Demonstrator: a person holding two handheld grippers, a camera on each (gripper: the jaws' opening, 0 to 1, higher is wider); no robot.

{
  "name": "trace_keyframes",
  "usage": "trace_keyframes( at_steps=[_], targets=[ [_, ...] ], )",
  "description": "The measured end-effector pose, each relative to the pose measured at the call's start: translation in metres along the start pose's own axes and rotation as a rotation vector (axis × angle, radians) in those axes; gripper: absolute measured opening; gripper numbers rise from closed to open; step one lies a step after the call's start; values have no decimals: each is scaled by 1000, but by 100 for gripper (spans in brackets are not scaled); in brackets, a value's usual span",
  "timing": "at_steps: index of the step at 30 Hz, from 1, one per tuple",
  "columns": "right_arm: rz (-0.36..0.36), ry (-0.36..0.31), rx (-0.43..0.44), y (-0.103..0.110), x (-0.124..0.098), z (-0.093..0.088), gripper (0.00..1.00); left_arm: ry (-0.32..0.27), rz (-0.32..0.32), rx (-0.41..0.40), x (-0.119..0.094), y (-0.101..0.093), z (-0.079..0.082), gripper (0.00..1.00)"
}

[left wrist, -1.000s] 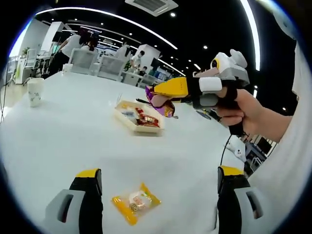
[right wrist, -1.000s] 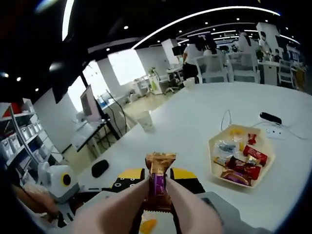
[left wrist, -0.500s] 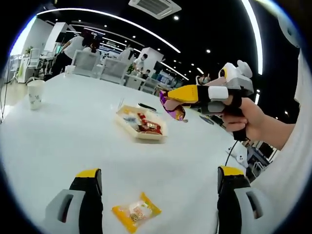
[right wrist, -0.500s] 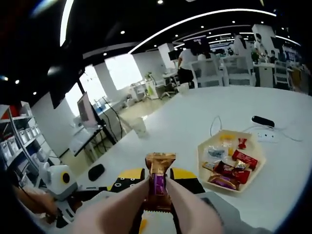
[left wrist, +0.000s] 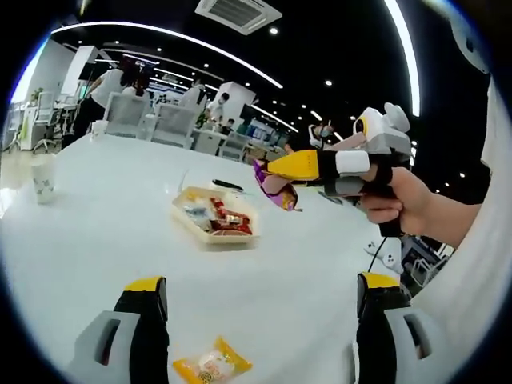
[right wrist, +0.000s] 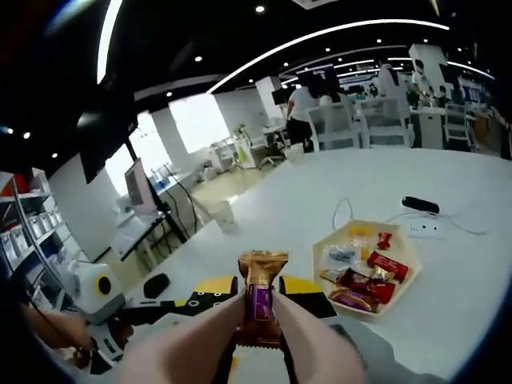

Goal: Place the target food into the container with the food tongs after gripping and lifting it, then release it inside without dropping or visibly crushing the food.

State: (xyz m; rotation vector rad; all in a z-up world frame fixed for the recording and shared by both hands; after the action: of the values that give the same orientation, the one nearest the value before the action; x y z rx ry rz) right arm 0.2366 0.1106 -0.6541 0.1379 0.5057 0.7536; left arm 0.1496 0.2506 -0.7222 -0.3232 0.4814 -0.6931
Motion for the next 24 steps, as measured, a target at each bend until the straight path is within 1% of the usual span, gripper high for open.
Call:
trace_keyframes(
  at_steps=[4,7,9,10,11,14,16,17,19,20,21,24],
  targets=[
    [-6,-24,2,0,-8,2,19,-5,-4,7,-1,-4,4,99],
    [-12,-47,0,0,-14,3,19,0,-3,21,-2,-11,7,99],
    [-15,-59,0,0,-16,3,19,-2,2,30,-2,-13,6,98],
    [-13,-65,-5,0,-17,4,19,10,10,18,-3,-14,4,98],
    [-19,-77,-20,0,-19,5,19,16,9,12,-4,-17,2,98],
    [-23,-92,-24,1,-28,6,19,33,0,26,-7,-26,1,98],
    [-20,-96,-22,1,-33,5,20,20,-3,34,-8,-28,1,98],
    [-23,-93,-18,0,-35,3,20,14,-3,21,-7,-26,1,97],
    [-30,-80,-14,-2,-39,0,20,38,15,-26,-7,-23,-2,98],
    [-31,-77,-11,-2,-40,-1,20,34,17,-26,-6,-22,-1,98],
    [-35,-77,-6,-3,-44,-2,20,11,15,-30,-8,-24,4,98],
    [-44,-72,3,-5,-53,-4,20,3,6,-25,-9,-29,11,98]
  ],
)
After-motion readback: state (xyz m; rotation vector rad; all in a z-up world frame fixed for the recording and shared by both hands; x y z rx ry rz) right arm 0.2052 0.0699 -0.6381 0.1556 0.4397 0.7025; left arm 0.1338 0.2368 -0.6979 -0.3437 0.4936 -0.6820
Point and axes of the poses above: the point that each gripper's makers call its tool centre point, and the gripper's own axes: x roughly forward along the fingers, y roughly to its left, z roughly out of its top, the point moved 7 cm from there along -x, roughly backward along the fingers, and after that the axes turned 2 degrees about -x, right-handed, at the moved point
